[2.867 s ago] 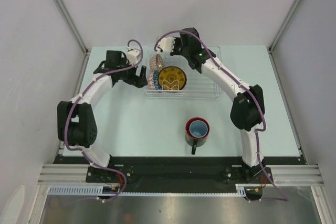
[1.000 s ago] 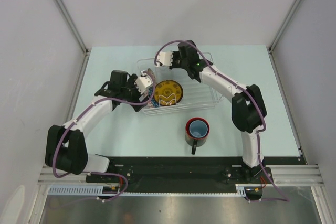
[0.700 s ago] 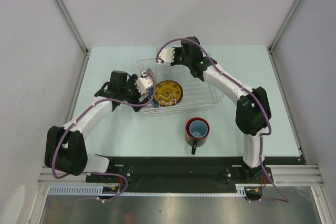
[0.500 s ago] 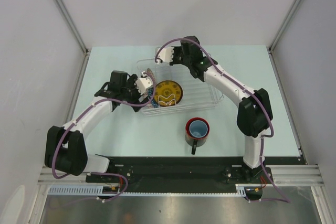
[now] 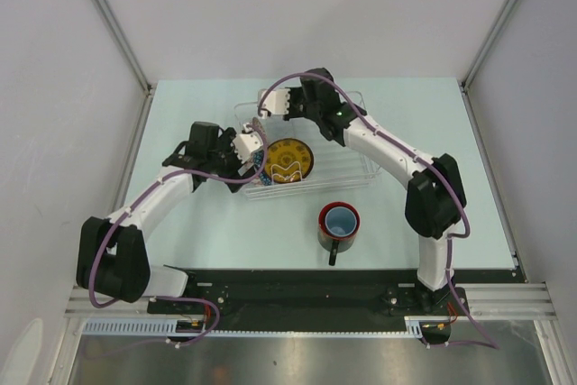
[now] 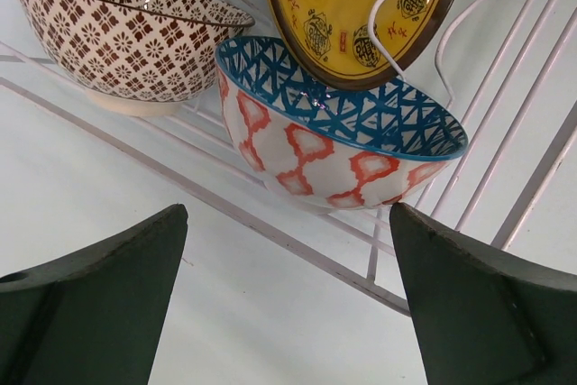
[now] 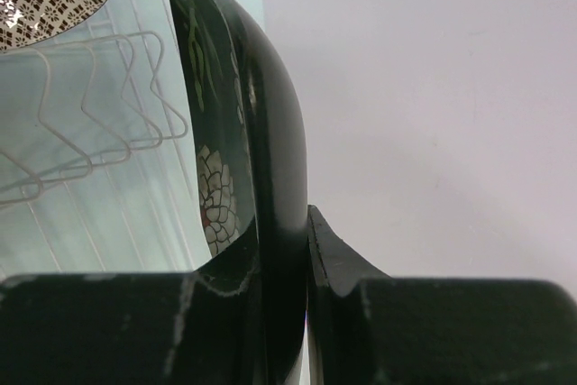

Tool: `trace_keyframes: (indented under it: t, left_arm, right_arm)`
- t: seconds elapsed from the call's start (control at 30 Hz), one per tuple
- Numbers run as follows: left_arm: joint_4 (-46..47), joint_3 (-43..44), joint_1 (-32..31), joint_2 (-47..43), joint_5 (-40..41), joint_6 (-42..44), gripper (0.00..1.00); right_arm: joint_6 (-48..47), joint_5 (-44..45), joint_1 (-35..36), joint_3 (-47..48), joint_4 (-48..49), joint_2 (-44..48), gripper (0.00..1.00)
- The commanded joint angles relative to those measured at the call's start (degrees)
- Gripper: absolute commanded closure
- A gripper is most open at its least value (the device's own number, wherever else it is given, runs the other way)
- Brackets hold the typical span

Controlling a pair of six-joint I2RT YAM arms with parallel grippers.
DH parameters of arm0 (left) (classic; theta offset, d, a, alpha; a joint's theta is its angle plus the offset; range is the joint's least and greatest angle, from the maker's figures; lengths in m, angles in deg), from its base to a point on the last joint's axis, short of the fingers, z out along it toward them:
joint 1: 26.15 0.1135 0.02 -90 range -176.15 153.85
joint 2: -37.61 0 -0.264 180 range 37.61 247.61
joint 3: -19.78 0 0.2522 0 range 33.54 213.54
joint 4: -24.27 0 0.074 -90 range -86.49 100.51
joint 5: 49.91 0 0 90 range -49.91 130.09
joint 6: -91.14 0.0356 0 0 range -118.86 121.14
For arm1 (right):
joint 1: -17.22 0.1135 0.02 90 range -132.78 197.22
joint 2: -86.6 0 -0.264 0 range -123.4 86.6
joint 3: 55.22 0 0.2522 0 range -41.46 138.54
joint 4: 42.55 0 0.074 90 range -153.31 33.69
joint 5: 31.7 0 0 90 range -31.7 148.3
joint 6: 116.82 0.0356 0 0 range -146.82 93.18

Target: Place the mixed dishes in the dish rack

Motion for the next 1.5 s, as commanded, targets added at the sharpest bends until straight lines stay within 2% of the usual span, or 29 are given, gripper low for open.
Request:
trace_keyframes:
  t: [0.0, 0.27, 0.47, 0.77, 0.93, 1.03, 1.2, 1.47]
  left_arm:
    - [-7.8, -3.8, 0.0, 1.2, 5.5, 3.1, 0.0]
    - [-6.6, -2.0, 0.4, 0.5, 4.9, -2.0, 0.0]
    - [-10.3, 4.5, 3.9, -2.5, 0.4, -5.3, 0.0]
    - [-19.3, 14.8, 12.6, -7.0, -6.9, -5.0, 0.0]
    - [-18.2, 16.2, 15.1, -7.3, -7.8, -5.4, 0.0]
    - [-13.9, 14.9, 16.9, -5.9, -7.0, -7.5, 0.0]
    - [-6.9, 16.4, 16.9, 1.6, -5.2, -13.7, 0.0]
    - [-5.3, 29.5, 14.3, 18.7, 0.1, -16.5, 0.0]
  right_arm:
    - [0.6, 0.4, -0.1, 3.3, 9.4, 0.6, 1.0]
    - [2.3, 0.5, 0.2, 3.1, 9.7, -1.1, 1.0]
    - [2.6, 0.4, 0.5, 3.0, 9.7, -1.1, 1.0]
    - [3.8, -1.6, 0.5, 5.5, 9.7, -4.1, 1.0]
    - [4.0, -1.4, 0.6, 6.8, 9.7, -5.6, 1.0]
    - [4.1, -1.0, 0.5, 7.2, 9.6, -6.0, 1.0]
    - [4.2, -1.3, 0.3, 7.7, 9.6, -5.8, 1.0]
    - [4.2, -3.3, 0.3, 10.6, 8.9, -7.9, 1.0]
